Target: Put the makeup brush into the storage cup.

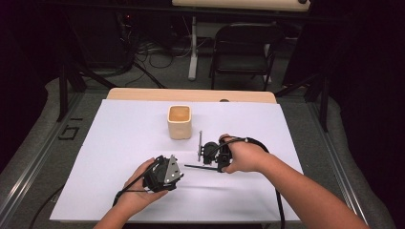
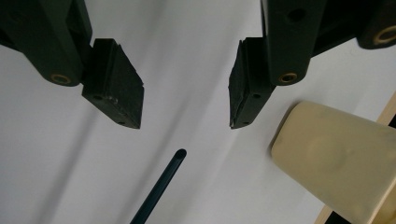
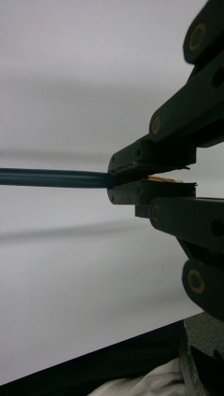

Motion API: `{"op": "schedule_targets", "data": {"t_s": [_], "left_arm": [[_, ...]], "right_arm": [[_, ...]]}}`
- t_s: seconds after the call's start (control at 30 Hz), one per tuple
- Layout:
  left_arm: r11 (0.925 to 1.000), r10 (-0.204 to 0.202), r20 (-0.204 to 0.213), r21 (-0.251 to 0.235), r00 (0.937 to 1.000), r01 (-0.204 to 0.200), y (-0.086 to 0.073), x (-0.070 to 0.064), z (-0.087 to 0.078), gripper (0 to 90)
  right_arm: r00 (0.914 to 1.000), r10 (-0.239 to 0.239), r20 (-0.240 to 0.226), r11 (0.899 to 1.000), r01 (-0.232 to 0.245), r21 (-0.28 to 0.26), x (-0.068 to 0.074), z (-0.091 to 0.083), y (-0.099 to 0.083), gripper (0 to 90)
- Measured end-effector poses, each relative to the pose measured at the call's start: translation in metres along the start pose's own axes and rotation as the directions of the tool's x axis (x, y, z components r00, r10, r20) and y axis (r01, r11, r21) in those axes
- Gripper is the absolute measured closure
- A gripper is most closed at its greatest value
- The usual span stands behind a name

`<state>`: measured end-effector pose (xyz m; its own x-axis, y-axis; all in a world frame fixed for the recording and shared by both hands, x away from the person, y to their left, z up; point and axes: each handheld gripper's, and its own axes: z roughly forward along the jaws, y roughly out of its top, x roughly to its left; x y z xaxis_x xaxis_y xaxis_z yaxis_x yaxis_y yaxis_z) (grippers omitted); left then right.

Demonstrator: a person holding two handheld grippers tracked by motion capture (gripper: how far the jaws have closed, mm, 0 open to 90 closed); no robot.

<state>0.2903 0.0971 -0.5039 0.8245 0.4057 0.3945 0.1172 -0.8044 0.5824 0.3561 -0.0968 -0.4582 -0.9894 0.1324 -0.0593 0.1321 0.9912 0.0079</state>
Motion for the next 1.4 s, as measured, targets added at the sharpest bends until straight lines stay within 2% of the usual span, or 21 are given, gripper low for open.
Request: {"op": "schedule_targets", "data": {"t_s": [0.1,0.13,0.2,0.33,0.37,0.47,0.5,0.57,0.63,0.67,0.8,0.87,0.93,1.03,1.07,1.1,1.2,1.23,1.3,1.37,1.4], "left_arm": [[0.9995,0.029,-0.012,0.014,0.9995,-0.029,0.001,-0.002,0.001,48.4],[0.9976,0.065,-0.028,0.028,0.9975,-0.064,0.003,-0.004,0.002,48.9],[0.9946,0.097,-0.033,0.041,0.9948,-0.095,0.004,-0.006,0.002,49.7],[0.991,0.125,-0.046,0.052,0.991,-0.123,0.007,-0.009,0.003,50.8],[0.9879,0.146,-0.052,0.059,0.9879,-0.143,0.009,-0.01,0.004,51.0],[0.9834,0.17,-0.054,0.072,0.9839,-0.166,0.012,-0.012,0.005,51.7],[0.9777,0.197,-0.057,0.084,0.9786,-0.192,0.013,-0.012,0.004,51.8],[0.9758,0.206,-0.061,0.087,0.9766,-0.201,0.014,-0.013,0.005,52.3],[0.9685,0.235,-0.065,0.1,0.9698,-0.228,0.017,-0.015,0.006,52.8],[0.9685,0.235,-0.065,0.1,0.9698,-0.228,0.017,-0.015,0.006,53.2],[0.9588,0.269,-0.067,0.114,0.9609,-0.26,0.02,-0.018,0.009,54.3],[0.9605,0.264,-0.07,0.109,0.9619,-0.256,0.02,-0.019,0.01,54.9],[0.9583,0.273,-0.076,0.109,0.959,-0.264,0.02,-0.022,0.012,55.8],[0.946,0.309,-0.08,0.128,0.9475,-0.298,0.022,-0.022,0.012,57.4],[0.946,0.309,-0.08,0.128,0.9475,-0.298,0.022,-0.022,0.012,58.0],[0.9382,0.33,-0.085,0.141,0.9403,-0.316,0.023,-0.022,0.012,58.5],[0.9361,0.335,-0.084,0.143,0.9384,-0.321,0.023,-0.023,0.012,60.2],[0.9288,0.354,-0.084,0.15,0.9316,-0.339,0.024,-0.023,0.013,60.9],[0.9262,0.36,-0.088,0.152,0.9287,-0.345,0.025,-0.024,0.013,62.8],[0.9166,0.383,-0.089,0.159,0.9194,-0.367,0.026,-0.024,0.014,64.2],[0.9138,0.389,-0.088,0.164,0.917,-0.372,0.026,-0.025,0.014,64.5]], "right_arm": [[1.0,-0.006,-0.004,1.0,0.006,0.004,0.001,0.001,0.001,84.2],[1.0,-0.008,-0.004,1.0,0.008,0.006,0.001,0.001,0.002,84.1],[1.0,-0.008,-0.005,1.0,0.008,0.007,0.001,0.002,0.003,84.2],[0.9999,-0.011,-0.007,1.0,0.011,0.01,0.002,0.002,0.004,84.1],[0.9999,-0.015,-0.008,1.0,0.015,0.011,0.002,0.002,0.005,84.1],[0.9999,-0.013,-0.009,1.0,0.014,0.015,0.003,0.001,0.006,84.2],[0.9998,-0.014,-0.012,1.0,0.015,0.016,0.003,0.002,0.006,84.2],[0.9998,-0.016,-0.011,1.0,0.017,0.017,0.003,0.002,0.007,84.1],[0.9998,-0.018,-0.012,1.0,0.019,0.018,0.004,0.002,0.008,84.1],[0.9997,-0.02,-0.013,1.0,0.02,0.019,0.004,0.002,0.008,84.1],[0.9997,-0.022,-0.014,1.0,0.022,0.021,0.005,0.003,0.01,84.2],[0.9996,-0.025,-0.015,0.999,0.026,0.021,0.005,0.003,0.011,84.2],[0.9991,-0.04,-0.017,0.999,0.04,0.026,0.005,0.004,0.011,84.2],[0.9994,-0.031,-0.017,0.999,0.031,0.027,0.006,0.004,0.012,84.2],[0.9994,-0.031,-0.017,0.999,0.031,0.027,0.006,0.004,0.012,84.2],[0.9991,-0.036,-0.022,0.999,0.037,0.032,0.006,0.004,0.013,84.1],[0.9991,-0.034,-0.024,0.999,0.035,0.031,0.007,0.005,0.013,84.2],[0.9986,-0.046,-0.026,0.998,0.047,0.034,0.006,0.005,0.014,84.2],[0.9985,-0.048,-0.026,0.998,0.049,0.036,0.007,0.006,0.014,84.2],[0.9987,-0.042,-0.028,0.998,0.043,0.034,0.008,0.006,0.015,84.1],[0.9986,-0.043,-0.031,0.998,0.044,0.036,0.008,0.006,0.016,84.1]]}}
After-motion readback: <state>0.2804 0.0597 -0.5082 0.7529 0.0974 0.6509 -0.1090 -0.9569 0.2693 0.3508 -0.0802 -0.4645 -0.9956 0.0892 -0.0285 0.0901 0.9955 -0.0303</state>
